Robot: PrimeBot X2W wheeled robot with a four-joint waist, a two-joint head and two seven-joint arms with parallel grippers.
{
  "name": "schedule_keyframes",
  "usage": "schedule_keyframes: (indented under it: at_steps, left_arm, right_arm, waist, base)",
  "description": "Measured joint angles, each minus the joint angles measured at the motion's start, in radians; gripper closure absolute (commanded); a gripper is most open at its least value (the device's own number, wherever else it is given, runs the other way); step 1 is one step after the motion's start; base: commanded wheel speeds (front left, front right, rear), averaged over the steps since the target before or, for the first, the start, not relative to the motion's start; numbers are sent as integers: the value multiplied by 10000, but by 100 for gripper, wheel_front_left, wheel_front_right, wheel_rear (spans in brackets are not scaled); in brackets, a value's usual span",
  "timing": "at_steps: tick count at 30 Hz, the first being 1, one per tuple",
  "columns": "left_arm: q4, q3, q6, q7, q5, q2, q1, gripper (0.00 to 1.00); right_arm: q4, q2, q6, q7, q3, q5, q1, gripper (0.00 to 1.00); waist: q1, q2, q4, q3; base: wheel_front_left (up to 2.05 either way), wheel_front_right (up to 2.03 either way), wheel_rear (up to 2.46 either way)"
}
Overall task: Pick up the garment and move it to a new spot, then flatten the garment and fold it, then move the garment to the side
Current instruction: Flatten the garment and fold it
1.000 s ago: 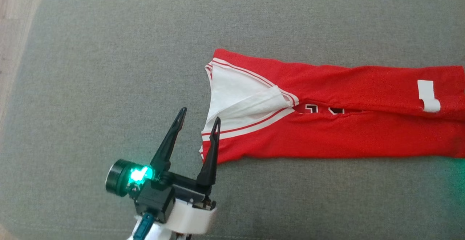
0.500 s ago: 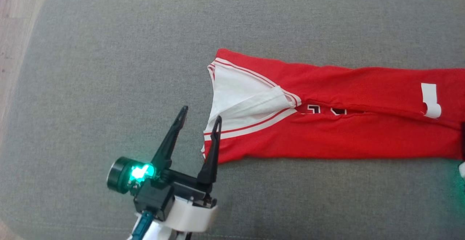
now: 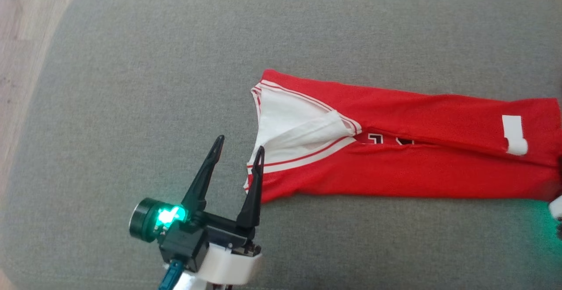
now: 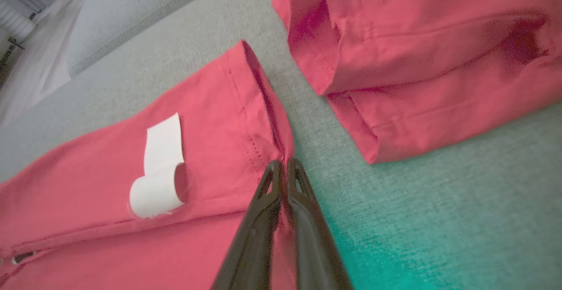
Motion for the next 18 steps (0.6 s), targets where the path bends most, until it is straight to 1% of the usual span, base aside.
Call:
schedule_keyframes:
  at_steps: [4,8,10,13,17,18]
  left_arm:
    - [0,155,-125,0,75,-105,93,0]
    - [0,293,-230,0,151,-207,124,0]
    - [2,445,-301,0,242,-263,138,0]
    - [13,495,-387,0,272,-359,239,0]
    - [82,539,-483,0,278,-464,518,0]
    - [113,558,-564,0,311,-479,547,0]
  right_arm:
    - [-387,-174,2,-245,-288,-2,37,100]
    - [-842,-506,2,-224,-533,10,-101,100]
    - [-1214,-531,0,-77,-489,267,-215,100]
    - [-2104,-407,0,224,-104,637,-372,100]
    - [-3381,96,0,623,690,986,-493,100]
    - [-3666,209,0,700,920,1011,-515,100]
  waist:
    - [1,0,-102,-139]
    - [0,0,-187,-247]
    - [0,0,-224,-307]
    - [0,0,-264,-434]
    - [0,0,-301,-647]
    - [0,0,-300,-703]
  base:
    - [0,0,0]
    - [0,0,0]
    - [0,0,0]
    - [0,0,0]
    - [0,0,0]
    - [0,0,0]
